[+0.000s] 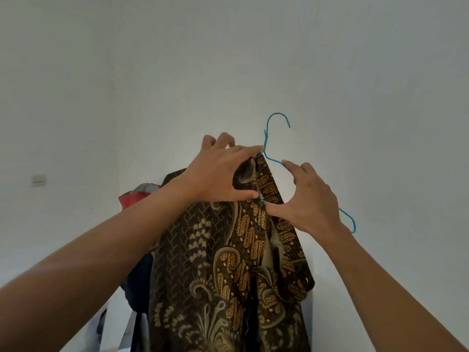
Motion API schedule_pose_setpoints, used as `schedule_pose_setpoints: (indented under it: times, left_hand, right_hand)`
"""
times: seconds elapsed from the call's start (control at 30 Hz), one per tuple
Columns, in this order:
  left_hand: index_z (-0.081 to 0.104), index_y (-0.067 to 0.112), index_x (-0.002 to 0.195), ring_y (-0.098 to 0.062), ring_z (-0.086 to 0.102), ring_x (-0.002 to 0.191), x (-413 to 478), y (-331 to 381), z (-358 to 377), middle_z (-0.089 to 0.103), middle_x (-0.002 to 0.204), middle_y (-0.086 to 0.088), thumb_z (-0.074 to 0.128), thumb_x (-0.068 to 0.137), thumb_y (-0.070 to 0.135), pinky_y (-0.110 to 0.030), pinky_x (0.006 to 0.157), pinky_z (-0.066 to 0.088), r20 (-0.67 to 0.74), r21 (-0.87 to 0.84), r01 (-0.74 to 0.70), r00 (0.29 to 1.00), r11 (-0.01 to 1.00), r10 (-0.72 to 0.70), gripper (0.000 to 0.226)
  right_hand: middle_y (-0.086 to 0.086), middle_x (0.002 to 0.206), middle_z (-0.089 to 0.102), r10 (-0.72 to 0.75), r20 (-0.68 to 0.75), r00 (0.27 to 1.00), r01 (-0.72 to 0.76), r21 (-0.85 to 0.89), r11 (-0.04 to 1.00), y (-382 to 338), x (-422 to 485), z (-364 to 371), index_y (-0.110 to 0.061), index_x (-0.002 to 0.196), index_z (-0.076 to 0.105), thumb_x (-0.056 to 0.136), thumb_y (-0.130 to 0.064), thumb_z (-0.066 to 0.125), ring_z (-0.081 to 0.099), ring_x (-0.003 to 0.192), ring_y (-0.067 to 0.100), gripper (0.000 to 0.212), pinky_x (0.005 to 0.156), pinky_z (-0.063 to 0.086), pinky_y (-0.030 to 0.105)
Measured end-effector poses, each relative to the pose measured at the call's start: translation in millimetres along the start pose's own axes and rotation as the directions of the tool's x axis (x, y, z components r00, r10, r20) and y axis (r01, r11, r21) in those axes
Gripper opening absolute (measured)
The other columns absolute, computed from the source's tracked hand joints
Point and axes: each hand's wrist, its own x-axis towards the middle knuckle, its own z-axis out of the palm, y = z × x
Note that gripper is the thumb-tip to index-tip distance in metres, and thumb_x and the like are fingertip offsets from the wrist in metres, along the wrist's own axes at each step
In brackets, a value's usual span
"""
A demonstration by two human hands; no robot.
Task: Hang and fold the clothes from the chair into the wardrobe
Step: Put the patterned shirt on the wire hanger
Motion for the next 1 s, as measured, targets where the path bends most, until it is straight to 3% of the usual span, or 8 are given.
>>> schedule_pose_setpoints:
  times: [0.1, 0.3, 0.43, 0.53, 0.6, 0.67, 0.83, 1.0]
  left_hand:
    - [0.028, 0.033, 0.152, -0.02, 0.046, 0.129, -2, -3, 2, 0.045, 0.147, 0.004, 0.06, 0.073, 0.078, -0.043, 0.102, 0.046, 0.084, -0.176, -0.009, 0.996, 0.984, 0.024, 0.096]
    - [0.03, 0.034, 0.151, -0.02, 0.046, 0.129, -5, -5, 2, 0.043, 0.149, 0.003, 0.07, 0.065, 0.07, -0.045, 0.098, 0.05, 0.079, -0.217, 0.017, 0.997, 0.976, 0.0, 0.102]
    - [0.031, 0.032, 0.152, -0.022, 0.048, 0.127, -8, -7, 4, 0.046, 0.148, 0.003, 0.078, 0.065, 0.054, -0.046, 0.098, 0.049, 0.072, -0.197, 0.047, 0.997, 0.979, -0.033, 0.102]
    - [0.034, 0.031, 0.151, -0.022, 0.046, 0.131, -13, -14, 3, 0.046, 0.149, 0.002, 0.08, 0.065, 0.051, -0.047, 0.102, 0.046, 0.074, -0.236, 0.125, 0.991, 0.964, -0.11, 0.1]
    - [0.035, 0.031, 0.151, -0.022, 0.045, 0.132, -16, -21, 1, 0.046, 0.149, 0.002, 0.08, 0.066, 0.053, -0.048, 0.103, 0.046, 0.063, -0.245, 0.164, 0.986, 0.956, -0.153, 0.099]
    - [0.034, 0.031, 0.151, -0.023, 0.044, 0.132, -17, -25, 0, 0.045, 0.149, 0.002, 0.079, 0.066, 0.056, -0.048, 0.101, 0.047, 0.067, -0.206, 0.165, 0.986, 0.965, -0.154, 0.098]
    - [0.036, 0.03, 0.15, -0.023, 0.046, 0.131, -23, -32, 2, 0.047, 0.148, 0.002, 0.079, 0.065, 0.063, -0.049, 0.101, 0.047, 0.053, -0.236, 0.231, 0.973, 0.944, -0.225, 0.101]
    - [0.041, 0.03, 0.148, -0.02, 0.05, 0.127, -31, -48, -1, 0.05, 0.142, 0.002, 0.079, 0.06, 0.064, -0.048, 0.101, 0.048, 0.036, -0.328, 0.307, 0.949, 0.893, -0.313, 0.102]
  right_hand:
    - [-0.007, 0.116, 0.048, -0.022, 0.015, 1.0, 0.021, 0.03, 0.999, 1, 3, -5, -0.035, 0.148, 0.037, 0.057, -0.072, 0.077, 0.057, 0.1, 0.016, 0.106, 0.076, 0.054, 0.034]
    - [-0.014, 0.107, 0.04, -0.092, 0.041, 0.995, 0.088, 0.078, 0.993, 4, 10, -12, -0.034, 0.148, 0.038, 0.054, -0.078, 0.076, 0.05, 0.096, 0.01, 0.111, 0.076, 0.054, 0.033]
    - [-0.007, 0.126, 0.041, -0.144, 0.059, 0.988, 0.135, 0.13, 0.982, 11, 9, -9, -0.032, 0.151, 0.032, 0.059, -0.067, 0.081, 0.047, 0.118, 0.014, 0.11, 0.091, 0.054, 0.039]
    - [0.004, 0.136, 0.043, -0.303, -0.214, 0.929, 0.334, 0.127, 0.934, 21, -8, 1, -0.019, 0.143, 0.048, 0.072, -0.045, 0.084, 0.044, 0.128, 0.02, 0.083, 0.101, 0.049, 0.036]
    - [0.006, 0.124, 0.051, -0.318, -0.376, 0.871, 0.391, 0.138, 0.91, 27, -26, 13, -0.014, 0.126, 0.062, 0.081, -0.032, 0.08, 0.053, 0.117, 0.021, 0.052, 0.09, 0.056, 0.033]
    - [-0.001, 0.118, 0.051, -0.266, -0.281, 0.922, 0.343, 0.272, 0.899, 32, -43, 26, -0.02, 0.119, 0.063, 0.085, -0.03, 0.076, 0.055, 0.11, 0.014, 0.038, 0.082, 0.058, 0.035]
    - [-0.014, 0.134, 0.042, -0.156, 0.044, 0.987, 0.119, 0.465, 0.877, 40, -68, 54, -0.04, 0.114, 0.059, 0.09, -0.036, 0.069, 0.046, 0.124, -0.001, 0.025, 0.094, 0.044, 0.016]
    - [-0.019, 0.11, 0.063, -0.067, 0.345, 0.936, -0.121, 0.496, 0.86, 43, -79, 73, -0.038, 0.102, 0.068, 0.092, -0.022, 0.068, 0.064, 0.089, -0.001, 0.019, 0.076, 0.052, 0.016]
